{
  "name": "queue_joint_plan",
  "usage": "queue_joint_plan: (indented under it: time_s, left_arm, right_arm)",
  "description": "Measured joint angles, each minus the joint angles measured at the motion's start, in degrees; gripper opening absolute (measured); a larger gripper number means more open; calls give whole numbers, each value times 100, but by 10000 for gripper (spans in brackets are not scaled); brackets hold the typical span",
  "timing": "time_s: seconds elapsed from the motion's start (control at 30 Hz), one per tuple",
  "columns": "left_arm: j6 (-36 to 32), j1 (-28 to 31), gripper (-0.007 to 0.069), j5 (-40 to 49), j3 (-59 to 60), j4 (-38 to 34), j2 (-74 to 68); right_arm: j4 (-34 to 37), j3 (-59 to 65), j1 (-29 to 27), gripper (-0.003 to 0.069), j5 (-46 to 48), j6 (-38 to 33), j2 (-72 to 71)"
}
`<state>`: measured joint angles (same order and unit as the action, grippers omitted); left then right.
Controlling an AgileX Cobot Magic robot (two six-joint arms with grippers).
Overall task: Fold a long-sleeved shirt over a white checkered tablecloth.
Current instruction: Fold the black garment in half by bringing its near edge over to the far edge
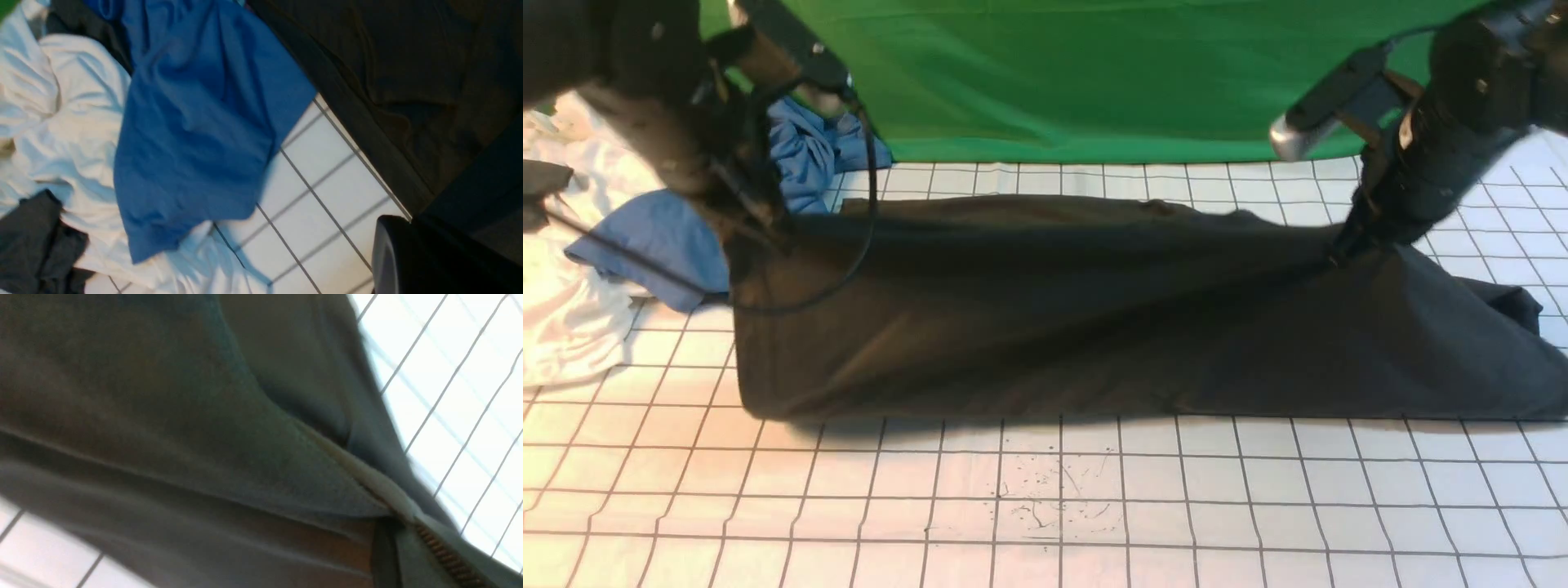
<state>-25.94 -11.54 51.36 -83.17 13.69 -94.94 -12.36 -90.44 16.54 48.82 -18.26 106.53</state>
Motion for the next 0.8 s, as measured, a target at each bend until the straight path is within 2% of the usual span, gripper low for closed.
queue_joint_plan:
  time_s: [0.17,0.43,0.67,0.8]
  left_arm:
    - [-244,126,-30,-322,-924,-30,-871]
    - [-299,284,-30,-473,-1958,-14,-1956]
    - [-315,448,-30,-775,-2113,-35,-2404]
    - [-208,536,-30,-1047,-2117,-327,-2479]
  right_arm:
    - [13,-981,-216,29,12,-114,791]
    - [8,-1883,-426,29,-70,-114,1677]
    - [-17,-1988,-432,30,-609,-114,2053]
    - [-33,-1988,-432,48,-840,-114,2073]
